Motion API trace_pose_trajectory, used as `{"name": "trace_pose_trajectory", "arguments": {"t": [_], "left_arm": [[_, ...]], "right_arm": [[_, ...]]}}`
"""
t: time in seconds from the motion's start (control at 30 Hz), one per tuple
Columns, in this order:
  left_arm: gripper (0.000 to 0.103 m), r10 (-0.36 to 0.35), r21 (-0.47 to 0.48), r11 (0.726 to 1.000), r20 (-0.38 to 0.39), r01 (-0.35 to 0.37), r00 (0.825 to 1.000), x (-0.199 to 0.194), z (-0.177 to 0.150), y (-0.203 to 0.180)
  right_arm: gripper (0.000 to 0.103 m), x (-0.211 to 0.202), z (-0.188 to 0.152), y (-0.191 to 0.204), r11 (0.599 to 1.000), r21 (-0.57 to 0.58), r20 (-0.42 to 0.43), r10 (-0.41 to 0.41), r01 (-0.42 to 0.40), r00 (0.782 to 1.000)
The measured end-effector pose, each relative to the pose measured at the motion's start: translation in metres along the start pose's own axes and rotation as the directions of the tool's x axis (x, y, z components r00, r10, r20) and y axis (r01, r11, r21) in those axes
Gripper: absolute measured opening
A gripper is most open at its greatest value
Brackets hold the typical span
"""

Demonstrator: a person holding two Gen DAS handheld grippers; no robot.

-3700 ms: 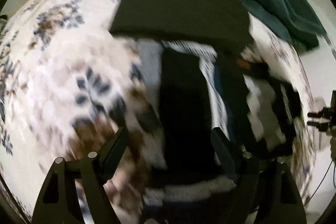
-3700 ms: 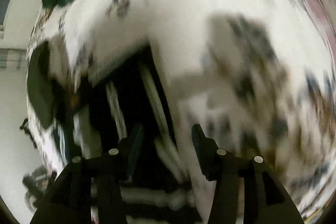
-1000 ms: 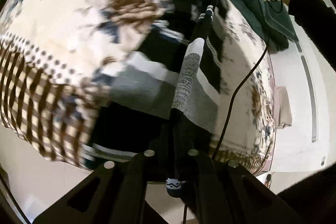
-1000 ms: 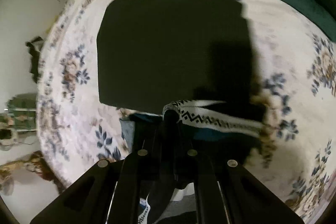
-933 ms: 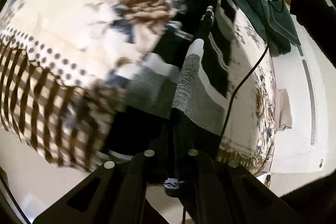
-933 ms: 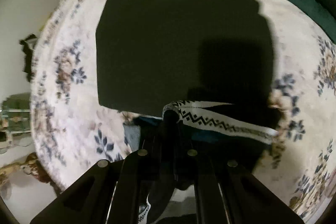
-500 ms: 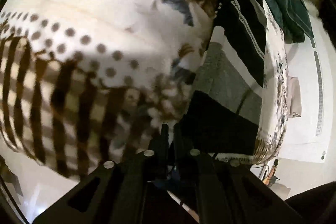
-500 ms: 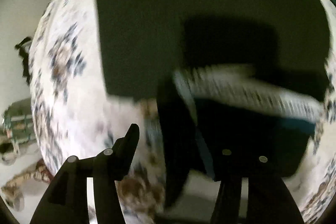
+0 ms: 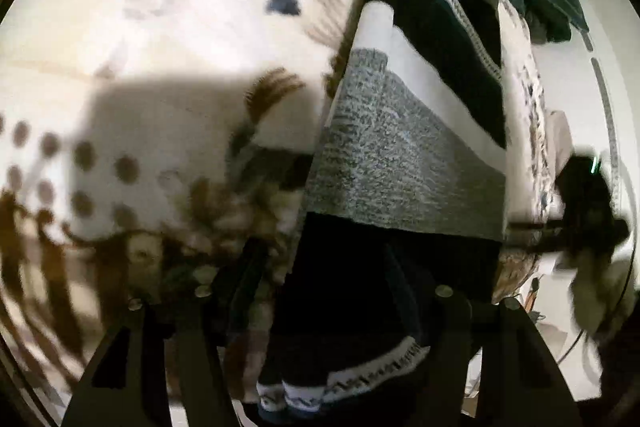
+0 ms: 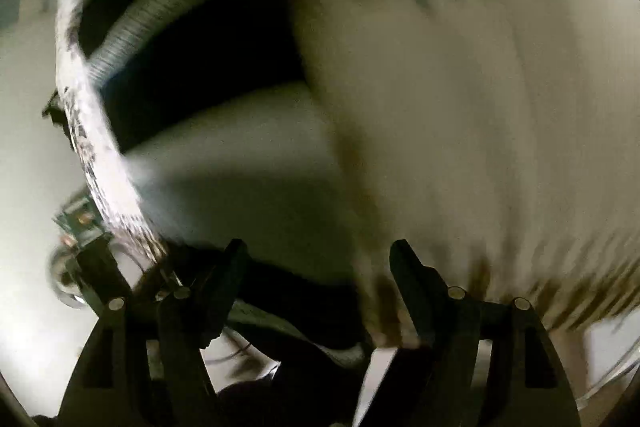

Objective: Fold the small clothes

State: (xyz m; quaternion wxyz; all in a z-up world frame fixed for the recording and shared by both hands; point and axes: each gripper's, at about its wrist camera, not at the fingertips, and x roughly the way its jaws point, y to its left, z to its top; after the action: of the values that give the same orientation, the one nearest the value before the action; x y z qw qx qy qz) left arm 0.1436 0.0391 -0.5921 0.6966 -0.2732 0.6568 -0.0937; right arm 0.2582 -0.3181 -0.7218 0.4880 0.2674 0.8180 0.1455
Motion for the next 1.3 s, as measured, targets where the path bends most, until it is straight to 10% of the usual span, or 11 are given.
{"name": "trace_pose_trajectory", "arguments": {"t": [0.2,0.23,0.33,0.87,0.97,1.1,1.23,1.3], "left_arm": [[0.05,-0.019,-0.007,1.0,0.027,0.019,0.999,0.004,-0.001,-0.006],[0.015,-0.013,-0.006,1.0,0.028,0.013,1.0,0.004,-0.003,-0.008],[0.008,-0.003,-0.011,1.0,0.038,0.003,0.999,-0.001,-0.01,-0.013],[0.007,-0.066,-0.058,0.996,-0.001,0.066,0.998,-0.026,-0.092,-0.047],[0.011,-0.062,-0.094,0.994,-0.053,0.057,0.997,-0.017,-0.09,-0.045],[0.022,0.005,-0.116,0.993,-0.072,-0.013,0.997,-0.031,-0.057,-0.044],[0.075,0.001,-0.092,0.996,0.072,0.005,0.997,-0.073,0.006,-0.055],[0.075,-0.035,-0.081,0.996,0.156,0.048,0.987,-0.087,0.055,-0.059]], "right_arm": [[0.07,0.038,-0.026,-0.023,0.98,0.032,0.036,0.197,-0.199,0.98],[0.041,0.04,-0.028,-0.023,0.979,0.029,0.036,0.201,-0.202,0.979],[0.012,0.043,-0.041,-0.017,0.982,-0.021,0.045,0.19,-0.19,0.981],[0.008,0.012,-0.136,-0.065,0.996,-0.037,-0.034,0.077,-0.079,0.996],[0.012,0.011,-0.136,-0.075,0.999,-0.017,-0.036,0.051,-0.051,0.998],[0.043,-0.022,-0.112,-0.068,0.999,-0.043,-0.017,0.01,-0.011,1.0],[0.065,-0.081,-0.076,-0.031,0.995,-0.098,0.121,-0.006,0.017,0.993],[0.066,-0.118,-0.044,-0.013,0.996,-0.093,0.191,0.011,0.007,0.982]]}}
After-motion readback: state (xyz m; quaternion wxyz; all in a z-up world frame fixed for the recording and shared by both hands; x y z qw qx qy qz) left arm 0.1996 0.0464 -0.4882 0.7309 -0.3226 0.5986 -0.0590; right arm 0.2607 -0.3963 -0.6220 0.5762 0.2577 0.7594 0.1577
